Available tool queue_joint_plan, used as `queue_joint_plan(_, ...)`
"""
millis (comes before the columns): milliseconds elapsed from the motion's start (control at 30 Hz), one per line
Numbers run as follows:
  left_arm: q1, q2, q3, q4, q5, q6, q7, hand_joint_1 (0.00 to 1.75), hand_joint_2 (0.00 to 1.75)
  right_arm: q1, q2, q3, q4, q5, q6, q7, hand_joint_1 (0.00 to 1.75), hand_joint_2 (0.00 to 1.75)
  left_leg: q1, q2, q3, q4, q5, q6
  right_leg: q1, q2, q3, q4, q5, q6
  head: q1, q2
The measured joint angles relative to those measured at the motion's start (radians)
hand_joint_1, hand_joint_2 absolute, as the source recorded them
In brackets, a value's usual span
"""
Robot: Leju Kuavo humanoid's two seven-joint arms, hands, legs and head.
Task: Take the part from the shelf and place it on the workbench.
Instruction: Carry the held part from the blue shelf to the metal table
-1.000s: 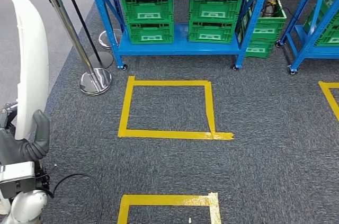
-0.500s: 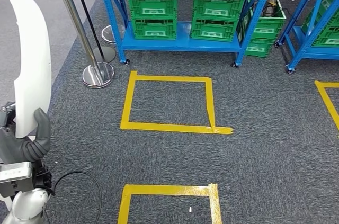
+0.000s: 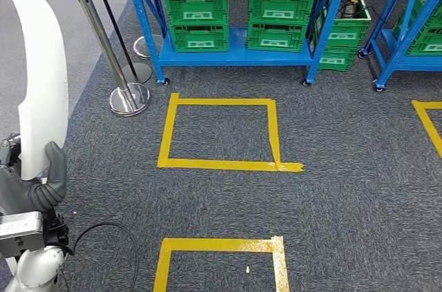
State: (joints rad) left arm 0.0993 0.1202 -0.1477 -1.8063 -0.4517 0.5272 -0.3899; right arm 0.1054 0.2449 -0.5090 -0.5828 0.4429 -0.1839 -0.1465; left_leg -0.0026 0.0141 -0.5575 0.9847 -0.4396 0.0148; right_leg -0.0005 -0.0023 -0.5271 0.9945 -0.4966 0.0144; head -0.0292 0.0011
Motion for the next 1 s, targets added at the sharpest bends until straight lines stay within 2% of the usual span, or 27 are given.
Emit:
queue_joint_plan(133,0.0,0.0,0.0,0.0,0.001,0.0,-0.001,1.75,1.75,0.0,0.0,0.0,0.001,0.001,0.0,0.0,0.0,0.0,0.001,0.0,-0.001,0.0,0.001,-0.01,0.0,0.0,-0.001,0.001,0.001,-0.001,0.0,0.0)
queue_joint_plan(400,0.0,0.0,0.0,0.0,0.003,0.0,-0.008,1.75,1.75,0.0,0.0,0.001,0.001,0.009,-0.001,0.0,0.0,0.0,-0.001,0.0,-0.007,0.003,0.001,-0.011,-0.001,0.0,-0.005,0.001,0.004,0.0,0.001,0.0)
queue_joint_plan(667,0.001,0.0,0.0,-0.001,-0.017,-0.005,-0.011,1.75,1.75,0.002,-0.001,0.04,0.001,0.087,-0.036,0.001,0.0,0.0,-0.002,-0.001,-0.016,0.008,0.003,0.009,-0.005,-0.001,-0.011,-0.001,0.009,0.016,0.0,0.0)
queue_joint_plan(733,0.0,0.0,0.0,-0.002,-0.019,-0.007,-0.011,1.75,1.75,0.003,-0.001,0.047,0.0,0.091,-0.038,0.001,0.0,0.0,0.004,-0.002,-0.012,-0.012,0.015,0.017,-0.004,0.0,-0.025,0.021,-0.013,0.023,0.001,0.0)
queue_joint_plan(767,0.0,-0.001,0.0,-0.002,-0.02,-0.007,-0.011,1.75,1.75,0.003,-0.001,0.049,-0.001,0.093,-0.039,0.003,0.0,0.0,0.007,-0.004,-0.012,-0.019,0.021,0.019,-0.004,0.0,-0.043,0.058,-0.041,0.027,0.002,0.0)
queue_joint_plan(833,0.001,-0.002,0.0,-0.003,-0.021,-0.008,-0.01,1.75,1.75,0.006,-0.002,0.053,-0.001,0.097,-0.04,0.006,0.0,0.0,0.009,-0.008,-0.018,-0.02,0.024,0.021,-0.007,0.001,-0.098,0.183,-0.111,0.034,0.003,0.0)
queue_joint_plan(867,0.002,-0.002,0.0,-0.003,-0.022,-0.009,-0.009,1.75,1.75,0.007,-0.002,0.055,-0.002,0.098,-0.04,0.008,0.0,0.0,0.009,-0.013,-0.022,-0.02,0.026,0.019,-0.01,0.001,-0.122,0.241,-0.135,0.038,0.003,0.0)
queue_joint_plan(900,0.002,-0.002,0.0,-0.002,-0.023,-0.009,-0.008,1.75,1.75,0.01,-0.002,0.056,-0.002,0.099,-0.04,0.008,0.0,0.0,0.011,-0.019,-0.025,-0.019,0.028,0.017,-0.012,0.001,-0.133,0.271,-0.141,0.042,0.003,0.0)
queue_joint_plan(933,0.002,-0.003,0.0,-0.002,-0.025,-0.009,-0.007,1.75,1.75,0.013,-0.002,0.056,-0.004,0.099,-0.04,0.009,0.0,0.0,0.013,-0.027,-0.028,-0.016,0.03,0.013,-0.015,0.002,-0.125,0.262,-0.126,0.046,0.003,0.0)
queue_joint_plan(967,0.003,-0.003,0.0,-0.002,-0.026,-0.009,-0.007,1.75,1.75,0.015,-0.002,0.057,-0.006,0.099,-0.04,0.01,0.0,0.0,0.016,-0.036,-0.031,-0.012,0.031,0.008,-0.019,0.005,-0.097,0.215,-0.097,0.05,0.003,0.0)
queue_joint_plan(1000,0.002,-0.004,0.0,-0.002,-0.028,-0.009,-0.007,1.75,1.75,0.018,-0.002,0.058,-0.008,0.1,-0.04,0.01,0.0,0.0,0.019,-0.046,-0.035,-0.005,0.03,0.002,-0.025,0.02,-0.058,0.144,-0.065,0.054,0.003,0.0)
